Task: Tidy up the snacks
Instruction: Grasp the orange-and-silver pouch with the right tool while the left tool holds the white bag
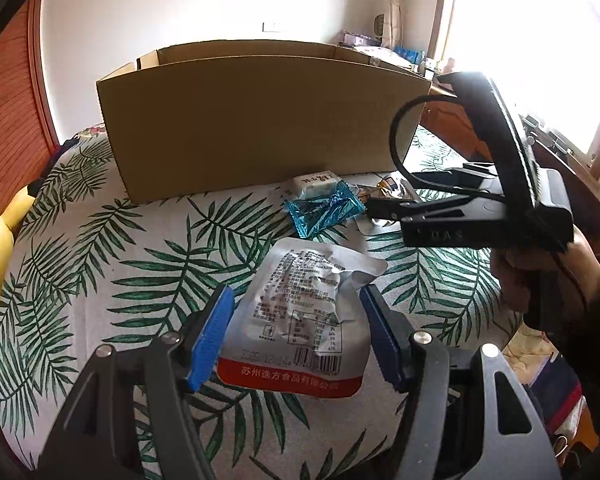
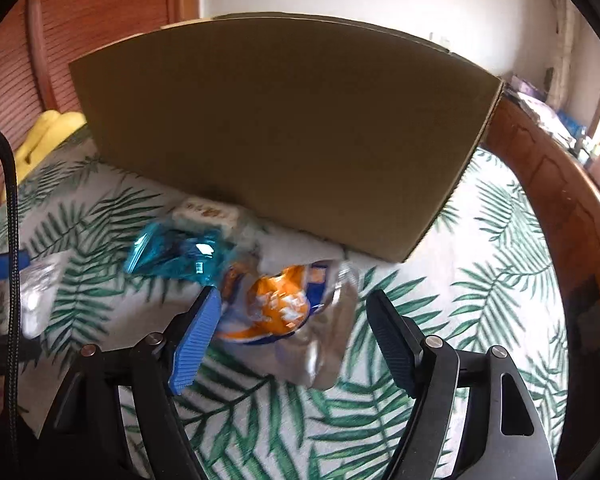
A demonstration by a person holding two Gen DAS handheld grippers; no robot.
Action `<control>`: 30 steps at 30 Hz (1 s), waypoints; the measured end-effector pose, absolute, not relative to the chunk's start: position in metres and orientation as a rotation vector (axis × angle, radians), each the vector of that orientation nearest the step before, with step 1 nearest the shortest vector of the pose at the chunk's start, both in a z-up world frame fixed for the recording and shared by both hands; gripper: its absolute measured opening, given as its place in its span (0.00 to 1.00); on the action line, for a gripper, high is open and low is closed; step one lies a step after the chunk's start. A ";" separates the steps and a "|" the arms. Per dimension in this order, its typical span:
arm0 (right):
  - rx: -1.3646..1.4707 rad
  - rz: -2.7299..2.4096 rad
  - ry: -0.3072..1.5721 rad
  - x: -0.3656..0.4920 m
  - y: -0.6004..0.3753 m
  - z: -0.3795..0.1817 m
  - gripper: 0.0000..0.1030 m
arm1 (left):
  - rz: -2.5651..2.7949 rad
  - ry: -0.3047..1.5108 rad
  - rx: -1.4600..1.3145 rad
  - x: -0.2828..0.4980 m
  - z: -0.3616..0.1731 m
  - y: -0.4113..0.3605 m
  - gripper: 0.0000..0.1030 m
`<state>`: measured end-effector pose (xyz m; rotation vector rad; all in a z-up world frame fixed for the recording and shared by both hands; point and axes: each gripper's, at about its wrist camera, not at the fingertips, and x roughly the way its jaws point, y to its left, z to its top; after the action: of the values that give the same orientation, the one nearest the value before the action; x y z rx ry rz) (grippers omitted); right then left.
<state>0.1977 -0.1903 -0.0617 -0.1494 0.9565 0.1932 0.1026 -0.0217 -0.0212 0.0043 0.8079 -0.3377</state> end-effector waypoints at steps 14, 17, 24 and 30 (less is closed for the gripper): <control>-0.121 0.279 0.973 0.204 -0.197 -0.067 0.73 | -0.340 0.812 0.003 0.106 -0.021 -0.023 0.63; -0.109 0.287 0.974 0.203 -0.199 -0.068 0.70 | -0.341 0.809 0.001 0.106 -0.020 -0.022 0.63; -0.086 0.315 0.969 0.191 -0.221 -0.068 0.62 | -0.345 0.807 -0.010 0.105 -0.022 -0.021 0.63; -0.087 0.330 0.962 0.179 -0.217 -0.068 0.58 | -0.348 0.813 -0.014 0.106 -0.024 -0.022 0.63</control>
<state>0.1792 -0.2172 -0.0680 -0.0872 0.9616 0.3299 0.1058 -0.0220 -0.0244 -0.0144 0.8127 -0.3478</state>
